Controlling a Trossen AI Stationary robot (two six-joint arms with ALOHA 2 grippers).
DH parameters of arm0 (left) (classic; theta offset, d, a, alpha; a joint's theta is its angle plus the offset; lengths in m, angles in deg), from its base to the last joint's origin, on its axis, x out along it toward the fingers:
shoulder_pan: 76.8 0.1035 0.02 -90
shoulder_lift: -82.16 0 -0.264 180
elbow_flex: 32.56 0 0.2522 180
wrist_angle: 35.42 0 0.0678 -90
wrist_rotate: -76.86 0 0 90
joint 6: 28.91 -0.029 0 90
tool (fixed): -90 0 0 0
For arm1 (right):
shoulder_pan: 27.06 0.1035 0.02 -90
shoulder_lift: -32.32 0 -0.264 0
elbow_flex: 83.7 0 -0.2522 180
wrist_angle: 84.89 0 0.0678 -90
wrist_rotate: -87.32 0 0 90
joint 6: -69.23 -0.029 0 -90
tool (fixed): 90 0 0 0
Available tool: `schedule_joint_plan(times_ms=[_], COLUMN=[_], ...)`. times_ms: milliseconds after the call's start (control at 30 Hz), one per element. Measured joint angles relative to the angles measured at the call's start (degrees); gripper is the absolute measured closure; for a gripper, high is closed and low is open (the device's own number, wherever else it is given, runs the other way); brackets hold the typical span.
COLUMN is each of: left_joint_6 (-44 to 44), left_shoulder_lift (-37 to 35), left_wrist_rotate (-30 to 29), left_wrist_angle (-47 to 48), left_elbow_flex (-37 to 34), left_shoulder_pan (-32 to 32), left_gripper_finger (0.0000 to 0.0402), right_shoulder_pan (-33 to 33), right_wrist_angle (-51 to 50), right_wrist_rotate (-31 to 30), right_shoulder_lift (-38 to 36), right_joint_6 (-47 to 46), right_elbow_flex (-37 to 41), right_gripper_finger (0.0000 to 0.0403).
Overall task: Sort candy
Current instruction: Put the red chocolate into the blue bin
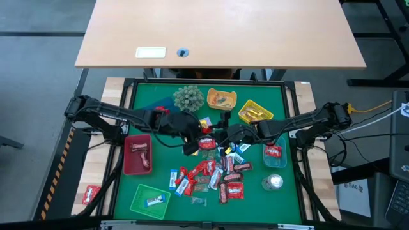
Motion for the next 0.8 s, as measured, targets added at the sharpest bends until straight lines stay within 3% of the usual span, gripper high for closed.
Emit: schedule_joint_plan(times_ms=[133, 300, 800], left_joint_6=[0.0, 0.0, 8.6], left_shoulder_lift=[-0.2, -1.7, -3.6], left_wrist_rotate=[-0.1, -0.6, -8.3], left_wrist_angle=[2.6, 10.8, 50.2], left_elbow_flex=[0.0, 0.0, 0.0], left_shoulder_pan=[1.6, 4.5, 13.6], left_gripper_finger=[0.0377, 0.0378, 0.0378], right_shoulder_pan=[0.0, 0.0, 0.0], right_wrist_angle=[0.0, -0.2, -4.9], right_wrist_rotate=[-0.9, -1.0, -0.9], right_shoulder_lift=[0.0, 0.0, 0.0], right_joint_6=[-0.1, -0.1, -0.1], right_elbow_flex=[0.0, 0.0, 0.0], right_gripper_finger=[0.0209, 0.0183, 0.0182])
